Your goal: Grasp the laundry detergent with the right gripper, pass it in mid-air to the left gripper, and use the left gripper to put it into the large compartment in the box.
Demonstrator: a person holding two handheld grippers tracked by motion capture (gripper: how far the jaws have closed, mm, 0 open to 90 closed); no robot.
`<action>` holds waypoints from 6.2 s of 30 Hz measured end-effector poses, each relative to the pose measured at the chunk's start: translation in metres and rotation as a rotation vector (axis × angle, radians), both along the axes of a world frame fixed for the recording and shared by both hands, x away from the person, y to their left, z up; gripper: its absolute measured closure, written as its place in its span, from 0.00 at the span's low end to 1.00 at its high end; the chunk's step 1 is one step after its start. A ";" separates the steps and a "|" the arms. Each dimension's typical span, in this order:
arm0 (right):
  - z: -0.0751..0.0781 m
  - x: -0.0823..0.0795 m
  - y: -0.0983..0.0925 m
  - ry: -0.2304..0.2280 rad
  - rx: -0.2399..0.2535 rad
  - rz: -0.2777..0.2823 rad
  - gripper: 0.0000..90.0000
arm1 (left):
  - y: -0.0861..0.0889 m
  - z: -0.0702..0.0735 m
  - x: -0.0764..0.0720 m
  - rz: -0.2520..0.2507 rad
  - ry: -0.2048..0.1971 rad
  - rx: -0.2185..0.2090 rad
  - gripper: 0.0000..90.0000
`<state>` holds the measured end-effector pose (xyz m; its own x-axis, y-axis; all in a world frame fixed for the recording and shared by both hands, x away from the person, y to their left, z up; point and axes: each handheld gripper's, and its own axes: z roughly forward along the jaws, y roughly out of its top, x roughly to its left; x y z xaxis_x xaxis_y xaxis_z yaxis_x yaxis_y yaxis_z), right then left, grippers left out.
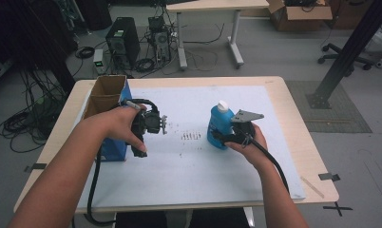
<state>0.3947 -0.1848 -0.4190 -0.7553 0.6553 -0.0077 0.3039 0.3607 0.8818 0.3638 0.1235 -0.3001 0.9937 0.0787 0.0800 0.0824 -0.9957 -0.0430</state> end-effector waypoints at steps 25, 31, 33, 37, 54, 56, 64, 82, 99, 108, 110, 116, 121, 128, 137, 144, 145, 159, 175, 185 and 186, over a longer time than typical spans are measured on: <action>-0.001 -0.002 0.004 -0.028 0.012 0.026 0.46 | -0.003 0.001 -0.001 -0.010 -0.002 0.002 0.07; -0.004 -0.002 0.004 -0.034 0.027 0.039 0.48 | -0.002 0.003 0.000 -0.003 -0.015 -0.002 0.07; -0.004 -0.001 0.003 -0.035 0.030 0.041 0.49 | -0.003 0.004 0.000 -0.005 -0.015 0.001 0.07; -0.004 -0.002 0.003 -0.034 0.041 0.040 0.51 | -0.006 0.005 0.000 -0.005 -0.016 -0.008 0.06; 0.041 -0.007 -0.005 -0.087 0.019 0.165 0.52 | -0.011 0.013 -0.001 -0.021 -0.030 -0.009 0.07; 0.047 -0.007 -0.008 -0.089 0.015 0.182 0.51 | -0.012 0.016 -0.001 -0.021 -0.032 -0.012 0.07; 0.062 -0.008 -0.019 -0.062 0.023 0.256 0.51 | -0.014 0.024 0.000 -0.013 -0.026 -0.026 0.06; 0.065 -0.027 -0.018 -0.033 -0.039 0.495 0.51 | -0.032 0.041 0.001 -0.025 -0.031 -0.009 0.06; 0.038 -0.034 0.002 -0.007 0.026 0.609 0.51 | -0.044 0.039 0.003 -0.029 -0.030 0.008 0.06; 0.035 -0.034 0.027 -0.018 0.056 0.642 0.51 | -0.049 0.041 0.002 -0.042 -0.019 -0.005 0.06; 0.035 -0.034 0.033 -0.018 0.061 0.650 0.51 | -0.049 0.041 0.001 -0.041 -0.020 -0.007 0.06; 0.033 -0.033 0.051 -0.019 0.058 0.672 0.51 | -0.049 0.043 0.000 -0.045 -0.014 -0.018 0.06; 0.029 -0.033 0.066 -0.021 0.054 0.696 0.51 | -0.052 0.045 -0.002 -0.054 -0.001 -0.030 0.05; 0.027 -0.033 0.083 -0.024 0.057 0.719 0.51 | -0.057 0.049 -0.005 -0.066 0.009 -0.046 0.05; 0.025 -0.033 0.100 -0.021 0.067 0.734 0.51 | -0.062 0.050 -0.009 -0.076 0.003 -0.044 0.05; 0.023 -0.033 0.108 -0.022 0.059 0.738 0.50 | -0.064 0.049 -0.011 -0.077 0.001 -0.041 0.05; 0.023 -0.033 0.109 -0.019 0.061 0.738 0.50 | -0.064 0.049 -0.011 -0.079 -0.003 -0.043 0.05; 0.028 -0.032 0.123 -0.032 0.064 0.738 0.50 | -0.068 0.047 -0.013 -0.081 -0.016 -0.026 0.05; 0.031 -0.033 0.127 -0.044 0.062 0.736 0.50 | -0.070 0.045 -0.014 -0.065 -0.020 -0.003 0.07; 0.032 -0.034 0.127 -0.049 0.062 0.730 0.50 | -0.072 0.046 -0.015 -0.084 -0.024 -0.008 0.14; 0.033 -0.034 0.127 -0.048 0.063 0.730 0.50 | -0.073 0.045 -0.016 -0.086 -0.030 -0.012 0.16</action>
<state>0.3608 -0.0579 -0.3865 -0.9994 -0.0146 -0.0308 -0.0341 0.4046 0.9139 0.3482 0.0508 -0.2548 0.9939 -0.0057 0.1098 -0.0024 -0.9995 -0.0302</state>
